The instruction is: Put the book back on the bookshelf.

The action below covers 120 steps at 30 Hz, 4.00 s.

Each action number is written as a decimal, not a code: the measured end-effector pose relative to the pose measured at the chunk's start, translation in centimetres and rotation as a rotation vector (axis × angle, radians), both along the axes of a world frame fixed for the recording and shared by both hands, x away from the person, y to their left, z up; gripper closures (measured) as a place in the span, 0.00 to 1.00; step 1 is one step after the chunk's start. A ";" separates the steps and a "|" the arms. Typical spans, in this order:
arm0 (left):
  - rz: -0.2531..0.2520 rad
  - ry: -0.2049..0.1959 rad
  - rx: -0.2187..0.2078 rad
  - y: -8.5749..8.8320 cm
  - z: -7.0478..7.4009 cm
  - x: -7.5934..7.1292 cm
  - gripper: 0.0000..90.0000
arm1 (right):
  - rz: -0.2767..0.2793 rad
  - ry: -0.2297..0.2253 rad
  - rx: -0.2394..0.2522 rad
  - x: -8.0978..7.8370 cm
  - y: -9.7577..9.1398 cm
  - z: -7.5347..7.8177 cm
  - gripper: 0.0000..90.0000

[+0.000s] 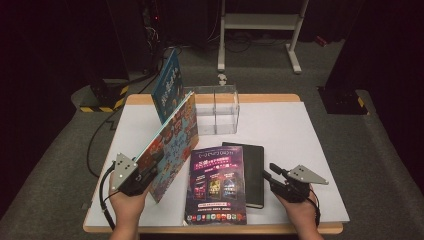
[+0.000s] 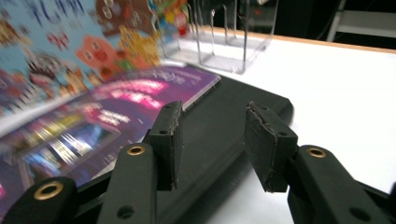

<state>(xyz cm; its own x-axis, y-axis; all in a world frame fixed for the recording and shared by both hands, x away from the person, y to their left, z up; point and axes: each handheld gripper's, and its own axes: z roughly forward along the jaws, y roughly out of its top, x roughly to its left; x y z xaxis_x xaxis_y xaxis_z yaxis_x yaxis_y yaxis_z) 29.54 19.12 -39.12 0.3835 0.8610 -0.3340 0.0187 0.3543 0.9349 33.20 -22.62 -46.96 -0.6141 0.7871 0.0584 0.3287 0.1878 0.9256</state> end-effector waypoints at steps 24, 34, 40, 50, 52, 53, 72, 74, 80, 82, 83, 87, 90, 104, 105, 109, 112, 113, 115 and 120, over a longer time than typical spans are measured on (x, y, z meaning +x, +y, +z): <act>0.003 -0.031 0.006 0.4 0.1 -1.0 0.88 | 0.016 0.022 0.076 -0.8 -0.8 -1.1 0.64; 0.003 -0.034 0.007 0.3 0.1 -1.0 0.90 | 0.021 0.023 0.079 -1.0 -0.6 -1.1 0.64; -0.006 -0.033 0.026 -0.3 1.2 -0.2 0.90 | 0.026 0.023 0.084 -1.0 -0.5 -1.0 0.64; 0.035 -0.112 -0.012 0.8 5.8 -0.2 0.90 | 0.027 0.020 0.105 -1.0 -0.9 -0.8 0.64; 0.060 -0.120 -0.013 1.0 6.3 -0.3 0.90 | 0.028 0.017 0.106 -1.0 -0.9 -0.7 0.64; 0.073 -0.123 -0.020 0.9 6.5 -0.2 0.90 | 0.031 0.013 0.106 -1.0 -0.9 -0.7 0.64; 0.191 -0.114 -0.007 -3.0 6.2 6.7 0.90 | 0.040 0.014 0.124 -1.0 -1.2 -0.5 0.65; 0.203 -0.114 -0.004 -3.4 6.1 7.5 0.90 | 0.041 0.013 0.125 -1.1 -1.2 -0.5 0.65; 0.244 -0.116 0.002 -4.2 5.4 10.0 0.90 | 0.048 0.013 0.124 -1.1 -1.1 -0.5 0.65; 0.251 -0.116 0.007 -4.5 5.1 10.9 0.90 | 0.051 0.014 0.124 -1.1 -1.1 -0.5 0.65; 0.253 -0.117 0.009 -4.7 5.0 11.2 0.90 | 0.051 0.014 0.124 -1.1 -1.1 -0.5 0.65; 0.264 -0.116 0.006 -5.0 4.5 12.4 0.90 | 0.056 0.014 0.124 -1.2 -1.1 -0.5 0.65; 0.275 -0.122 0.012 -5.2 4.2 13.0 0.90 | 0.059 0.015 0.126 -1.2 -1.0 -0.5 0.65; 0.293 -0.132 -0.013 -5.3 2.6 13.9 0.90 | 0.073 0.020 0.124 -1.5 -0.8 -0.6 0.65; 0.293 -0.129 -0.015 -5.2 2.5 13.8 0.90 | 0.074 0.021 0.123 -1.5 -0.8 -0.6 0.65; 0.289 -0.119 -0.022 -5.0 2.0 13.1 0.89 | 0.077 0.022 0.119 -1.6 -0.7 -0.6 0.65; 0.286 -0.102 -0.021 -4.9 1.8 12.6 0.89 | 0.077 0.020 0.116 -1.6 -0.6 -0.6 0.65; 0.283 -0.095 -0.020 -4.8 1.7 12.5 0.89 | 0.077 0.020 0.115 -1.6 -0.6 -0.6 0.65; 0.280 -0.087 -0.025 -4.7 1.6 12.2 0.89 | 0.078 0.018 0.110 -1.6 -0.6 -0.6 0.65; 0.267 -0.077 -0.002 -4.7 1.1 11.5 0.89 | 0.080 0.018 0.097 -1.6 -0.4 -0.7 0.65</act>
<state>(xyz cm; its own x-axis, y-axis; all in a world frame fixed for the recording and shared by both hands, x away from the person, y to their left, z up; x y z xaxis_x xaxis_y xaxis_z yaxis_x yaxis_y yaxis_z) 41.05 14.43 -38.07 0.1671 0.9345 -0.3143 -0.1468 0.3388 0.9293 31.58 -23.04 -47.64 -0.6729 0.7257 0.1432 0.3328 0.1241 0.9348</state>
